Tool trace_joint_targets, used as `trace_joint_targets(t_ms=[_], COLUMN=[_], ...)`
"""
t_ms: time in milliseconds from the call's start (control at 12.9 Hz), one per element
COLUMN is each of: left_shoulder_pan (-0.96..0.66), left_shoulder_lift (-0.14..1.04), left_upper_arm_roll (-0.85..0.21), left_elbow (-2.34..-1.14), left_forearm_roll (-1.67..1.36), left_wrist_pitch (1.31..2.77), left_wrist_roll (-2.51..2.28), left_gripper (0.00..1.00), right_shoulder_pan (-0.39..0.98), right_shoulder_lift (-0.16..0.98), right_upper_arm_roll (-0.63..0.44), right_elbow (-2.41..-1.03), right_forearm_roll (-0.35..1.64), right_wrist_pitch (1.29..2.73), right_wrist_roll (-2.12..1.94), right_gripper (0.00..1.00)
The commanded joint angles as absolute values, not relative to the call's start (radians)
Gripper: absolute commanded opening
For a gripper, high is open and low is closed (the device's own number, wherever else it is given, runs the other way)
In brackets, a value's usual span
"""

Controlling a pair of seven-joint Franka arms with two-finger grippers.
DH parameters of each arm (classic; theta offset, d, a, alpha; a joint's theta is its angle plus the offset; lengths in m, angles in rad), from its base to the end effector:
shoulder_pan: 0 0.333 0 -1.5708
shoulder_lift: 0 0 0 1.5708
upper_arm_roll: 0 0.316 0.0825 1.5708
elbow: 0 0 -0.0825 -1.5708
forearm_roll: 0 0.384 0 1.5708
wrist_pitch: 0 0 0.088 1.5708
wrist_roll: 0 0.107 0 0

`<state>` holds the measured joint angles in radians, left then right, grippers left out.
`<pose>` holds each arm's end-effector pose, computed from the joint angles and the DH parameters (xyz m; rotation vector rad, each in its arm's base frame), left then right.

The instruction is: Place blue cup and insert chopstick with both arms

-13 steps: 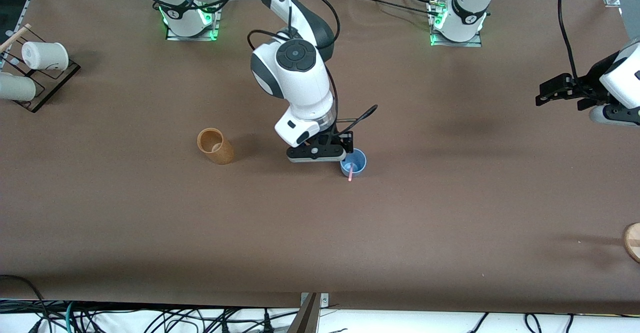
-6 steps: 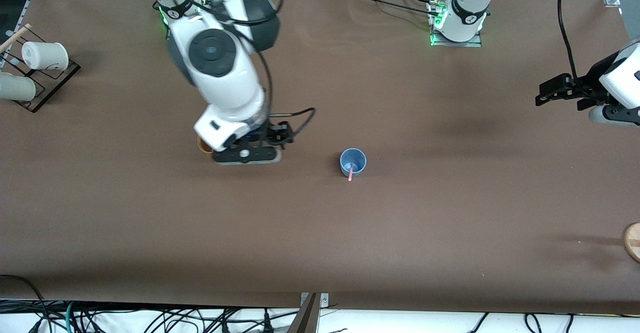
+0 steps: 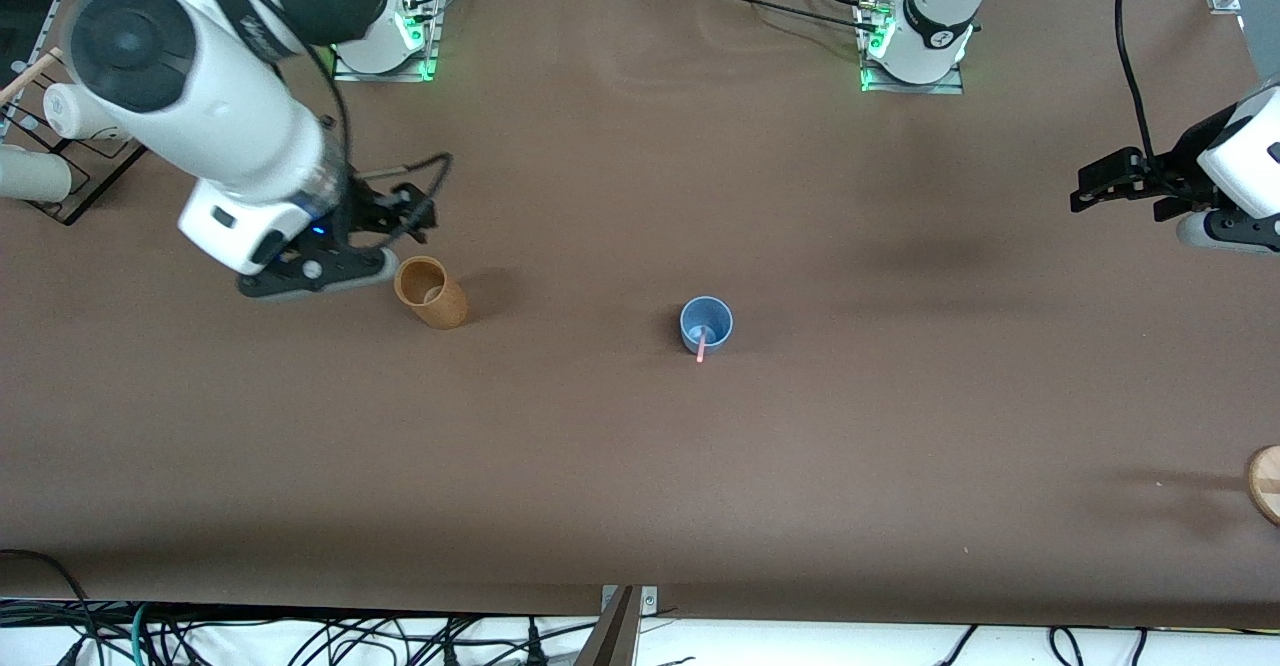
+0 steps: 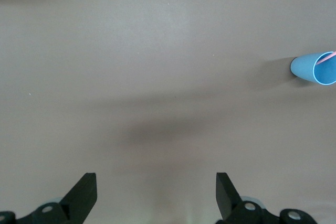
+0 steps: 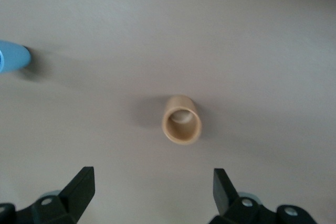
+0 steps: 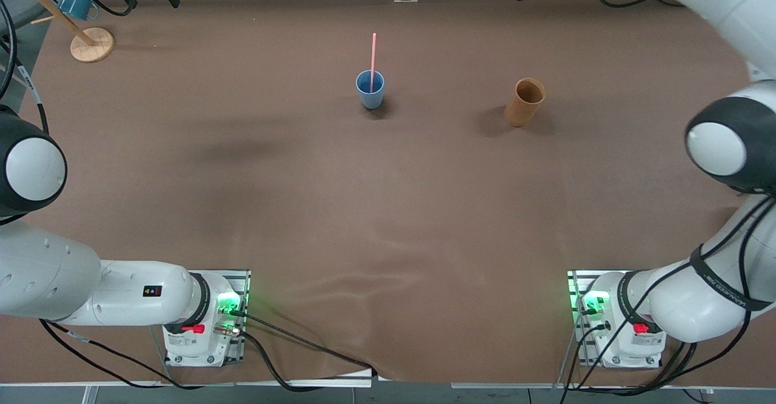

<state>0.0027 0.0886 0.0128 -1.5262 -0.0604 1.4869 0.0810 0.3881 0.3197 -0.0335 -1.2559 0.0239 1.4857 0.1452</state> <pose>0.5711 0.0017 0.5888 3.0685 -0.1024 -0.1920 0.5980 0.2282 0.5733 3.1116 0.3304 -0.1413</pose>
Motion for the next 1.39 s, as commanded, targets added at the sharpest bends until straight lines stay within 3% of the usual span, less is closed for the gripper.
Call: trace_joint_targets(t_ms=[0,310,774,1315], left_shoulder_pan=[0.000,0.000,0.000,0.000], left_shoulder_lift=[0.081,0.081,0.081,0.083], left_upper_arm_roll=[0.017,0.017,0.017,0.018], left_elbow=[-1.534,-1.532,-1.531,-1.525], left_forearm_roll=[-0.081,-0.081,-0.081,-0.066], left_wrist_pitch=[1.493,1.493,1.493,1.494], left_wrist_roll=[0.089,0.089,0.089,0.098], left_gripper=[1.00,1.00,1.00,1.00], right_shoulder_pan=[0.286,0.166,0.141,0.144], right_shoulder_lift=[0.093,-0.040,0.021,0.020], right_upper_arm_roll=[-0.005,0.026,-0.020,-0.021], right_elbow=[-1.509,-1.630,-1.540,-1.532], right_forearm_roll=[0.038,0.040,0.106,0.087], right_wrist_pitch=[1.506,1.506,1.494,1.494], right_wrist_roll=[0.020,-0.092,-0.104,-0.106], right_gripper=[1.00,1.00,1.00,1.00])
